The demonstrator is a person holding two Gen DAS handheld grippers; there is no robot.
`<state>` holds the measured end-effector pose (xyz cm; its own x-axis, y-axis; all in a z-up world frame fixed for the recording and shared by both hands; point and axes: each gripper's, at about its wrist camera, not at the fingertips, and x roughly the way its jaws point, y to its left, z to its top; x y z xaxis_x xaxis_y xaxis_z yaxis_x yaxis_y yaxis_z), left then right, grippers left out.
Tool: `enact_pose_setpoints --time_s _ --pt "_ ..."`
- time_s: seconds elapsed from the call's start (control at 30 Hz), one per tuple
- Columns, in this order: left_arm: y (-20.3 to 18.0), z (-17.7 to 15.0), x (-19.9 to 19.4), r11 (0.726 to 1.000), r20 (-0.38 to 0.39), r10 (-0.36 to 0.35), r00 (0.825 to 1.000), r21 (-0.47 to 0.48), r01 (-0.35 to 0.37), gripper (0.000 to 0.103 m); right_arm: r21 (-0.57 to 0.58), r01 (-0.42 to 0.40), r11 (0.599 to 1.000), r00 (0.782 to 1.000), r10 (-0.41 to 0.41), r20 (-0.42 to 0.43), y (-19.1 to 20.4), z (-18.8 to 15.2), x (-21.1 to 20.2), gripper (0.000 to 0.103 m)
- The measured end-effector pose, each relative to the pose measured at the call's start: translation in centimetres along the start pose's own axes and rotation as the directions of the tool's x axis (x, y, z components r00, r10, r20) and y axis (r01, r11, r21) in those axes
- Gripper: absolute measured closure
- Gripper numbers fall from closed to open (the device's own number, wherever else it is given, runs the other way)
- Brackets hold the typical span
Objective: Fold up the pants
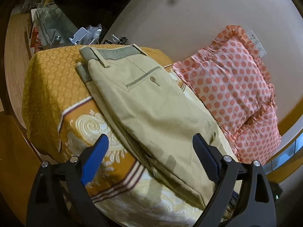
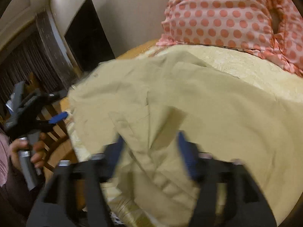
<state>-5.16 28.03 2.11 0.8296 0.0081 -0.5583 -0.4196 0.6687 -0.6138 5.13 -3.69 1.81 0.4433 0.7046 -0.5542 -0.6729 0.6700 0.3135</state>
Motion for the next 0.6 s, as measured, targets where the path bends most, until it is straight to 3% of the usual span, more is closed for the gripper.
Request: enact_pose_setpoints --time_s 0.03,0.13,0.33,0.37,0.43,0.47,0.5,0.6 --pt "0.0 0.3 0.3 1.0 0.003 0.006 1.0 0.0 -0.006 0.013 0.017 -0.001 1.0 0.999 0.0 0.033 -0.4 -0.1 -1.0 0.017" --pt "0.1 1.3 1.1 1.0 0.002 0.021 1.0 -0.013 -0.021 0.013 0.09 -0.02 0.996 0.99 0.008 0.138 -2.2 0.0 -4.6 0.016" --pt "1.1 3.6 2.6 0.994 0.018 0.026 1.0 -0.106 -0.024 0.015 0.189 -0.052 0.981 0.976 0.01 0.216 -4.6 0.2 -7.7 0.012" --pt "1.3 3.8 2.6 0.992 0.021 0.027 0.999 -0.122 -0.024 0.021 0.195 -0.055 0.979 0.975 0.011 0.22 -4.7 -0.1 -7.8 0.012" --pt "2.1 4.3 3.0 0.985 0.015 0.034 0.999 -0.171 -0.031 0.044 0.205 -0.058 0.977 0.975 0.011 0.223 -5.1 -0.2 -7.8 0.012" --pt "2.5 4.4 3.3 0.981 -0.001 0.04 0.999 -0.189 -0.04 0.074 0.213 -0.061 0.975 0.974 0.011 0.226 -5.3 -0.6 -8.0 0.012" --pt "2.7 4.7 3.8 0.979 -0.027 0.062 0.998 -0.194 -0.066 0.084 0.22 -0.065 0.973 0.974 0.013 0.228 -5.6 -0.8 -8.2 0.012" --pt "0.1 5.5 3.3 0.994 0.001 0.085 0.996 -0.072 -0.084 0.092 0.247 -0.063 0.967 0.97 0.001 0.244 -6.7 -1.4 -9.2 0.012"
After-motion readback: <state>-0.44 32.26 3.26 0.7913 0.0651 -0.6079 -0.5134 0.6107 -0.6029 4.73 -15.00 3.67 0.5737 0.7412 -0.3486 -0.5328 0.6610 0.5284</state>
